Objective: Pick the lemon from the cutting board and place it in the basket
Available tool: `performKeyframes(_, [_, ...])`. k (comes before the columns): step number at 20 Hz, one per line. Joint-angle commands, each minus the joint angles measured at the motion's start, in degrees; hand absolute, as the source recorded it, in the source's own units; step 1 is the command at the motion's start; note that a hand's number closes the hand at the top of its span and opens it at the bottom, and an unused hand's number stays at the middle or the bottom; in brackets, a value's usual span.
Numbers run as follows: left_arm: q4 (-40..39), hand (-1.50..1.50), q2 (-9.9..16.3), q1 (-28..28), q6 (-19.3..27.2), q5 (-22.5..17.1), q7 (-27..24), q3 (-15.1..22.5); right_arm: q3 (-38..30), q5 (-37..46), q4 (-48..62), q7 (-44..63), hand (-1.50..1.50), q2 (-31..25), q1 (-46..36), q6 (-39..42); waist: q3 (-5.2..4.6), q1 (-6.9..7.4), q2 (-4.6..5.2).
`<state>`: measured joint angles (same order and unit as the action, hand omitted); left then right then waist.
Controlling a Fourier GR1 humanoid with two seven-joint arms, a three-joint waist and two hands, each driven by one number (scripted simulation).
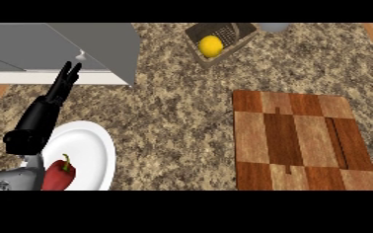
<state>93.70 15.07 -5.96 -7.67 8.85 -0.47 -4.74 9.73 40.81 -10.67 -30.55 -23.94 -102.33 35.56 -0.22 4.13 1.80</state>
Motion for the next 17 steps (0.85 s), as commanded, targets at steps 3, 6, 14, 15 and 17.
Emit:
performKeyframes(3, [-0.5,0.00,-0.4,-4.5,1.0,0.9,0.2,0.3,-10.9,-10.8,6.3,2.3,-1.50,0.3,-2.3,7.8,0.11,-1.07,-0.29])
performKeyframes(6, [-1.0,0.00,-0.7,-5.1,0.3,0.2,-0.3,0.4,-16.5,-15.8,9.1,8.2,-1.50,-2.6,-3.1,3.4,0.05,-0.54,0.65])
performKeyframes(14, [-0.3,0.00,0.0,-5.4,-0.4,0.2,-0.6,-0.1,-24.2,-23.5,10.6,19.6,-1.50,-9.6,-1.3,-3.4,0.09,0.82,1.58])
performKeyframes(15, [1.3,0.00,-0.8,-5.3,-0.6,0.1,-0.1,1.0,-24.9,-24.1,10.6,20.3,-1.50,-10.7,-1.5,-4.2,0.14,1.36,1.68])
performKeyframes(17, [1.9,0.00,-1.2,-4.2,-0.6,-0.3,-0.4,0.9,-25.2,-24.5,10.7,19.6,-1.50,-13.3,0.9,-4.2,0.22,1.83,1.95])
